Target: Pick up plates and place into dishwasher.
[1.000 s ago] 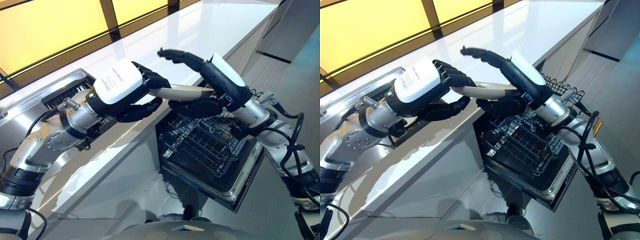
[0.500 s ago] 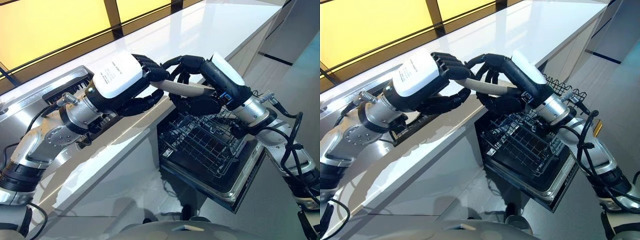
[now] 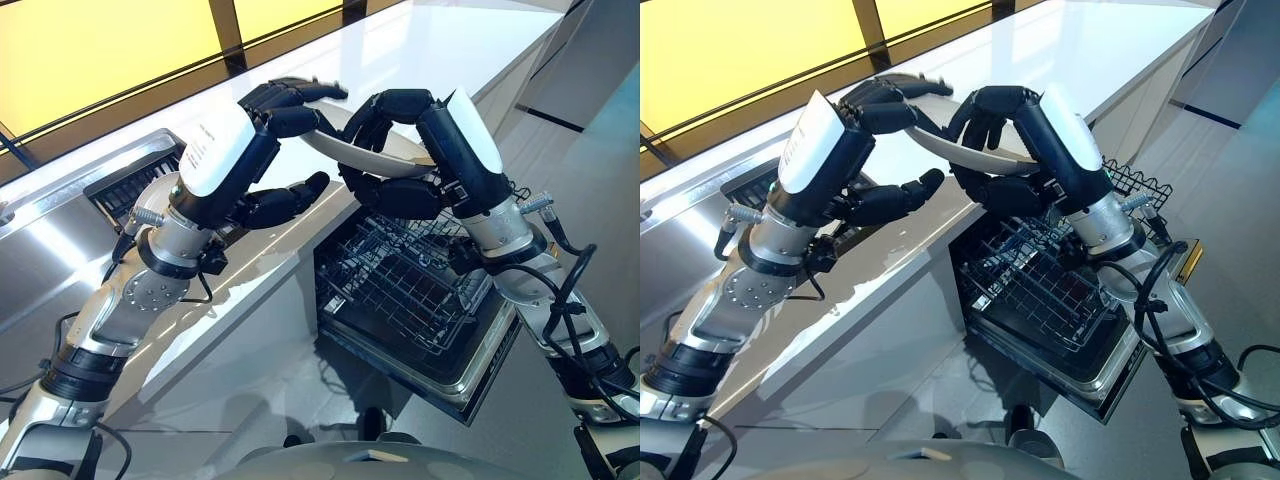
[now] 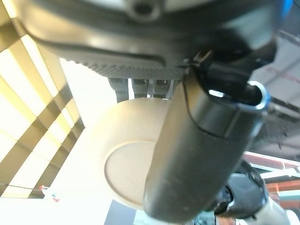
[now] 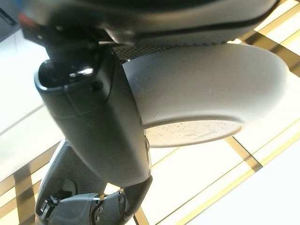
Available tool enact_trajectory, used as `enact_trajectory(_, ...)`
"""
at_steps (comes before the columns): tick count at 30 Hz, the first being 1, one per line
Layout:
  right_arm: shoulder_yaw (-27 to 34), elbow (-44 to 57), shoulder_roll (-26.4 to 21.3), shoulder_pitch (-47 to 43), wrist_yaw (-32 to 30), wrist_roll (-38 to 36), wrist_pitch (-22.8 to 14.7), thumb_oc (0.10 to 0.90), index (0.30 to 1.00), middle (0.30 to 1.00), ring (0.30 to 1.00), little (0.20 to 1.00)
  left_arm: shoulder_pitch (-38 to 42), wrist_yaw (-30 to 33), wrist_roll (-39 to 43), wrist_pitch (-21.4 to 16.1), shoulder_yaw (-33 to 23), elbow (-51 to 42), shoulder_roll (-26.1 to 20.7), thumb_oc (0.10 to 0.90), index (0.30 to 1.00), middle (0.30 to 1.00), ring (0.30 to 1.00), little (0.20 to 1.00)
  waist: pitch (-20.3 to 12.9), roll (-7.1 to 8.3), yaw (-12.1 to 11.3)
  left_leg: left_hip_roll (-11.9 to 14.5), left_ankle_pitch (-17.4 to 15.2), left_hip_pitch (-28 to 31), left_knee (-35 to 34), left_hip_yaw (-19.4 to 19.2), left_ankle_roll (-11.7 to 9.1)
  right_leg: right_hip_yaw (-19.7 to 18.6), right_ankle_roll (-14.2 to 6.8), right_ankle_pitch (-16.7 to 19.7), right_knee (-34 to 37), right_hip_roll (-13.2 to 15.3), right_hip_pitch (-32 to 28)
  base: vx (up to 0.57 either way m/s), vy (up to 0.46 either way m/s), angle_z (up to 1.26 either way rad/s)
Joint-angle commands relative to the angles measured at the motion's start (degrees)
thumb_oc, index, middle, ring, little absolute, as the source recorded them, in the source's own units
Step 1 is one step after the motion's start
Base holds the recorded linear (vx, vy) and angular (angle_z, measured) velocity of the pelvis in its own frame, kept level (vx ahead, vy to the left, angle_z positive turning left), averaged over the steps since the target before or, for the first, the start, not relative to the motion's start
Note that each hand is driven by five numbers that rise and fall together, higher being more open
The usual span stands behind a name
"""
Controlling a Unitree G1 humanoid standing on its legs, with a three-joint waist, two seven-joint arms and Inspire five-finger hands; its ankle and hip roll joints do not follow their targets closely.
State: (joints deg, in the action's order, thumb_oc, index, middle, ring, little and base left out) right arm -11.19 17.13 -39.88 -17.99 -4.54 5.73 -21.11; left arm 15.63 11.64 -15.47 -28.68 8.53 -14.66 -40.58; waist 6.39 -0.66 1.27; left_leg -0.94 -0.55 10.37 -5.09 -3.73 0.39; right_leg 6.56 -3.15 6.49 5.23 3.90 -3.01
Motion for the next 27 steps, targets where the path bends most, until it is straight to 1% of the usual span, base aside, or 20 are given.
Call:
enact_trajectory(1, 14.9, -6.3, 1.2, -1.1, -14.7, -5.4, 1.0, 0.100, 0.300, 0.300, 0.300, 0.200, 0.6, 7.0, 12.6, 8.6, -10.5, 7.8, -1.1, 0.800, 0.900, 0.900, 0.900, 0.900, -3.5, -0.33, -0.7, -4.5, -3.9, -2.1, 0.9, 1.6, 2.3, 1.5, -0.6, -12.1, -7.8, -5.0, -1.9, -0.01, 0.005, 0.04)
enact_trajectory(3, 15.2, -8.8, 1.2, -1.0, -17.6, -4.3, 1.9, 0.100, 0.300, 0.300, 0.300, 0.200, 0.3, 7.0, 12.9, 10.3, -10.5, 9.3, -1.2, 0.800, 0.900, 0.900, 0.900, 0.900, -3.6, -0.48, -0.9, -4.5, -4.0, -2.2, 0.9, 1.6, 2.3, 1.5, -0.5, -12.2, -7.5, -5.0, -2.1, 0.00, 0.000, 0.00)
enact_trajectory(5, 15.7, -10.4, 1.3, -0.6, -19.0, -4.4, 2.6, 0.100, 0.300, 0.300, 0.300, 0.200, 0.0, 6.9, 13.2, 11.2, -10.9, 10.3, -1.2, 0.800, 0.900, 0.900, 0.900, 0.900, -3.6, -0.54, -0.9, -4.4, -4.0, -2.2, 1.0, 1.7, 2.4, 1.5, -0.5, -12.6, -8.1, -4.9, -2.0, -0.01, 0.011, 0.04)
enact_trajectory(7, 17.0, -13.6, 1.3, 0.6, -22.0, -4.4, 2.9, 0.100, 0.300, 0.300, 0.300, 0.200, -0.7, 6.6, 13.5, 12.5, -11.8, 12.3, -1.6, 0.800, 0.900, 0.900, 0.900, 0.900, -3.5, -0.61, -0.9, -4.3, -4.0, -2.3, 1.2, 1.8, 2.8, 1.5, -0.6, -13.2, -10.0, -4.6, -1.5, -0.01, 0.010, 0.04)
enact_trajectory(9, 17.5, -16.0, 1.6, 1.2, -24.4, -4.8, 3.0, 0.100, 0.300, 0.300, 0.300, 0.200, -1.0, 6.9, 13.9, 12.9, -12.1, 14.1, -2.0, 0.800, 0.900, 0.900, 0.900, 0.900, -3.3, -0.61, -0.9, -4.3, -4.1, -2.2, 1.2, 1.9, 3.0, 1.5, -0.8, -13.3, -11.5, -4.3, -1.1, -0.01, 0.003, 0.06)
enact_trajectory(12, 19.1, -20.4, 1.5, 2.2, -27.5, -7.4, 4.0, 0.100, 0.300, 0.300, 0.300, 0.200, -1.4, 7.1, 14.4, 13.6, -12.9, 17.1, -2.9, 0.800, 0.900, 0.900, 0.900, 0.900, -2.9, -0.61, -0.9, -4.4, -4.3, -1.9, 1.3, 1.9, 3.2, 1.8, -1.0, -13.3, -12.6, -3.9, -0.8, -0.01, -0.010, 0.06)
enact_trajectory(13, 19.8, -23.9, 1.3, 2.3, -28.8, -9.6, 4.5, 0.100, 0.300, 0.300, 0.300, 0.200, -1.3, 7.1, 14.4, 14.0, -13.1, 18.9, -3.6, 0.800, 0.900, 0.900, 0.900, 0.900, -2.9, -0.73, -1.1, -4.4, -4.3, -1.8, 1.3, 1.9, 3.1, 2.0, -1.0, -13.4, -12.2, -3.9, -1.0, 0.00, 0.000, 0.00)
enact_trajectory(14, 20.1, -24.8, 1.2, 2.2, -29.2, -10.8, 4.9, 0.100, 0.300, 0.300, 0.300, 0.200, -1.3, 7.0, 14.2, 14.4, -13.2, 19.5, -4.0, 0.800, 0.900, 0.900, 0.900, 0.900, -2.8, -0.80, -1.1, -4.4, -4.3, -1.7, 1.3, 1.8, 3.0, 2.1, -0.9, -13.5, -11.8, -3.9, -1.2, 0.00, 0.000, 0.00)
enact_trajectory(15, 20.5, -26.8, 1.4, 2.3, -29.7, -12.1, 6.4, 0.100, 0.300, 0.300, 0.300, 0.200, -1.3, 7.1, 13.6, 15.2, -13.2, 20.5, -4.6, 0.800, 0.900, 0.900, 0.900, 0.900, -2.8, -0.96, -1.3, -4.3, -4.4, -1.7, 1.2, 1.8, 2.9, 2.3, -0.9, -13.6, -11.0, -4.0, -1.5, 0.00, 0.000, 0.00)
enact_trajectory(17, 20.6, -29.4, 1.3, 2.2, -29.0, -14.3, 7.7, 0.100, 0.300, 0.300, 0.300, 0.200, -1.3, 6.9, 13.2, 16.4, -13.1, 21.5, -5.7, 0.800, 0.900, 0.900, 0.900, 0.900, -2.9, -1.07, -1.6, -4.4, -4.4, -1.6, 1.1, 1.9, 2.7, 2.5, -0.8, -13.2, -9.6, -4.2, -2.0, 0.01, -0.009, 0.04)
enact_trajectory(18, 20.3, -31.3, 1.2, 2.0, -28.3, -14.5, 9.1, 0.100, 0.300, 0.300, 0.300, 0.200, -1.2, 6.6, 13.0, 17.1, -13.0, 22.3, -6.5, 0.800, 0.900, 0.900, 0.900, 0.900, -2.9, -1.16, -1.8, -4.5, -4.4, -1.6, 1.1, 1.8, 2.5, 2.8, -0.9, -12.8, -8.7, -4.2, -2.2, 0.01, -0.009, 0.06)
enact_trajectory(21, 19.1, -34.1, 1.3, 2.0, -26.1, -15.4, 11.0, 0.100, 0.300, 0.300, 0.300, 0.200, -1.4, 5.9, 12.5, 18.6, -13.0, 23.4, -7.9, 0.800, 0.900, 0.900, 0.900, 0.900, -2.9, -1.34, -2.3, -4.5, -4.2, -1.8, 0.9, 2.0, 2.2, 3.1, -0.9, -12.1, -7.2, -4.3, -2.6, 0.01, -0.007, 0.03)
enact_trajectory(24, 17.6, -35.9, 1.3, 1.9, -22.9, -16.0, 11.5, 0.100, 0.300, 0.300, 0.300, 0.200, -1.6, 5.0, 12.5, 19.5, -13.4, 23.9, -8.4, 0.800, 0.900, 0.900, 0.900, 0.900, -2.9, -1.46, -2.6, -4.3, -4.0, -2.2, 0.9, 2.2, 2.2, 3.4, -0.8, -12.5, -7.7, -4.2, -2.4, 0.00, 0.000, 0.00)
enact_trajectory(27, 15.7, -37.5, 1.1, 1.5, -18.4, -16.0, 11.3, 0.100, 0.300, 0.300, 0.300, 0.200, -1.2, 4.3, 12.2, 19.8, -13.1, 25.0, -8.9, 0.800, 0.900, 0.900, 0.900, 0.900, -2.7, -1.53, -2.7, -4.2, -3.9, -2.4, 1.1, 2.5, 2.4, 3.6, -0.6, -13.3, -9.3, -4.0, -2.0, 0.01, -0.013, 0.03)
